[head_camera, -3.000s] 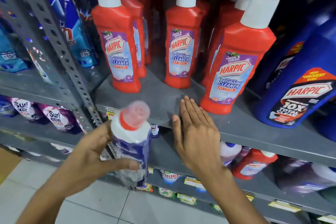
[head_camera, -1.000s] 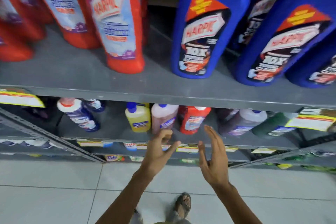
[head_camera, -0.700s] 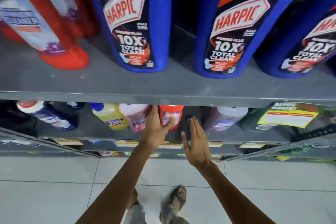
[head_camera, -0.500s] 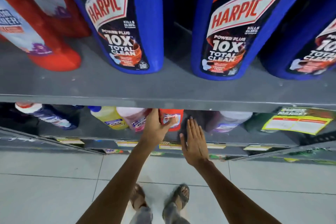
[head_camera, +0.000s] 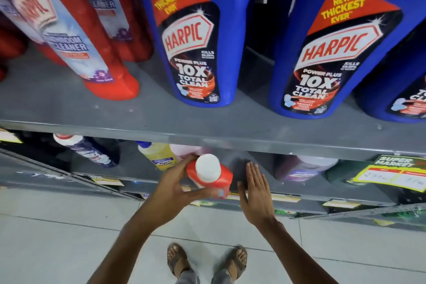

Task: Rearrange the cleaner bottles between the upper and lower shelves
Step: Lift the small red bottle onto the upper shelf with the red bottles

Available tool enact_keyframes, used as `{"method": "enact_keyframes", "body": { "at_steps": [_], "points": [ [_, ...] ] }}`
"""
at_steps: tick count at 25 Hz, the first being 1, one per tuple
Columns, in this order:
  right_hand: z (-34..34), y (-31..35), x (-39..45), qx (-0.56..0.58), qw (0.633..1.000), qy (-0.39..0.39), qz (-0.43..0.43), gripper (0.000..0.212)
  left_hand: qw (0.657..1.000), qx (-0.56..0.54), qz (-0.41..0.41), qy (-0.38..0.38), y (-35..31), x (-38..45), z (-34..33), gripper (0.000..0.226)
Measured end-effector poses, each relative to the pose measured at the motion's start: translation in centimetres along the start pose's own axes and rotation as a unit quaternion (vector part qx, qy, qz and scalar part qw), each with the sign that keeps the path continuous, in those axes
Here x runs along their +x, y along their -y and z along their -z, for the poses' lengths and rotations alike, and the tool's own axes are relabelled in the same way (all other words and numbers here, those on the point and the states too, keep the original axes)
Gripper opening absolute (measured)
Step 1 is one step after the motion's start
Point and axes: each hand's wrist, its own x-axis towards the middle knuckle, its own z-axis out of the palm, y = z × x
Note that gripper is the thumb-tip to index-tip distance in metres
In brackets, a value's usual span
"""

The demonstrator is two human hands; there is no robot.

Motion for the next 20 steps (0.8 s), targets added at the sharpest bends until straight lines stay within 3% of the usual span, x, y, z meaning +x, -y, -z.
{"method": "enact_keyframes", "body": {
  "at_steps": [3, 6, 12, 14, 16, 20],
  "points": [
    [1.3, 4.9, -1.9, 0.058, 0.996, -0.051, 0.054, 0.056, 1.0, -0.007, 0.002, -0.001, -3.8, -3.8, 6.3, 0.07],
    [3.7, 12.2, -2.5, 0.136, 0.978, -0.085, 0.132, 0.05, 0.995, 0.001, -0.063, -0.074, -7.6, -6.7, 12.7, 0.053],
    [11.6, 28.2, 0.8, 0.212, 0.892, -0.211, 0.338, 0.035, 0.935, 0.009, -0.246, -0.253, -13.1, -9.2, 21.7, 0.052],
    [13.7, 32.3, 1.6, 0.203, 0.872, -0.242, 0.374, 0.035, 0.922, 0.001, -0.279, -0.27, -14.0, -8.8, 24.3, 0.05],
    [14.4, 35.2, 2.7, 0.168, 0.879, -0.233, 0.38, 0.037, 0.92, -0.01, -0.291, -0.264, -14.1, -7.9, 27.3, 0.056],
    [12.8, 38.0, 4.8, 0.019, 0.936, -0.157, 0.314, 0.048, 0.932, 0.005, -0.28, -0.23, -13.7, -5.6, 30.5, 0.06]
  ]
}}
